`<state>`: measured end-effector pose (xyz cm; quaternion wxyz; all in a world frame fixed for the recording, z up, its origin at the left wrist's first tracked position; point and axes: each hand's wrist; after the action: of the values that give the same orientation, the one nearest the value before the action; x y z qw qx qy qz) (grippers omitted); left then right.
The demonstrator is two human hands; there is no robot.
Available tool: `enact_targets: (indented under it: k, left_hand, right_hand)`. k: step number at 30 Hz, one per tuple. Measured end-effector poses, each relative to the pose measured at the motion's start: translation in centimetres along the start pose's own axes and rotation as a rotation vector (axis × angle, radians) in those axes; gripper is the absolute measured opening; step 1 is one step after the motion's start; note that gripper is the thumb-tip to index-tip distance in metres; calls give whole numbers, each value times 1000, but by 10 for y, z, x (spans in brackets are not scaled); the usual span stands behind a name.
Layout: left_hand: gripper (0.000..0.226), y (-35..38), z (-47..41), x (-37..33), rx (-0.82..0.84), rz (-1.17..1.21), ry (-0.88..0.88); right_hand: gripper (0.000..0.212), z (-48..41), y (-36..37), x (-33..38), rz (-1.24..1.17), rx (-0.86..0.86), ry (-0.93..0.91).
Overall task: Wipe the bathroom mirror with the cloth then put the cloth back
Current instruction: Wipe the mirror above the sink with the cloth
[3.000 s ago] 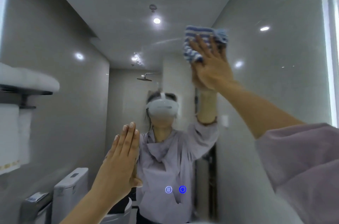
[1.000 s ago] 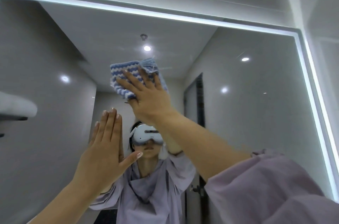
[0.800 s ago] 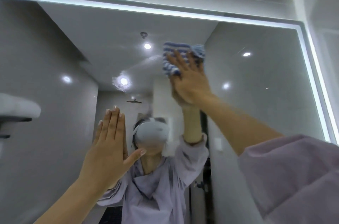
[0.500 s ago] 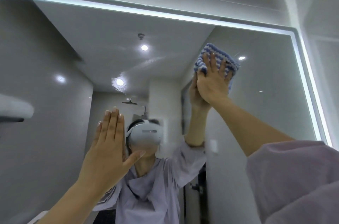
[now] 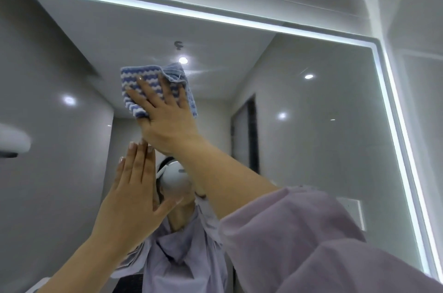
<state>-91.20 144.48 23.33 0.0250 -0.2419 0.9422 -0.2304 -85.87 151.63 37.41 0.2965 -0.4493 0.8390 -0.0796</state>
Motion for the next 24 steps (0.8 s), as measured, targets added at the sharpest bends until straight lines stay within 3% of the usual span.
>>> enact_targets:
  k: [8, 14, 19, 24]
  left_hand:
    - [105, 1, 1, 4, 16, -15, -3]
    - [105, -2, 3, 4, 17, -13, 6]
    - [104, 1, 2, 4, 11, -13, 3]
    - [105, 3, 1, 4, 0, -4, 10]
  right_hand:
    - [51, -2, -9, -34, 70, -34, -7]
    - [51, 8, -25, -100, 24, -111, 186]
    - [54, 50, -30, -180, -81, -174, 483]
    - [57, 64, -24, -192, -129, -134, 616]
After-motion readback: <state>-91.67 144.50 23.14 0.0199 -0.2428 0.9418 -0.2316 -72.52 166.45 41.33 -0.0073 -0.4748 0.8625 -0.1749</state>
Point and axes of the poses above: each hand's wrist, its own z-axis away from the middle knuckle, its own y-axis out of the palm, x = y × z, and after that the axes turned 5 degrees about x, right-handed
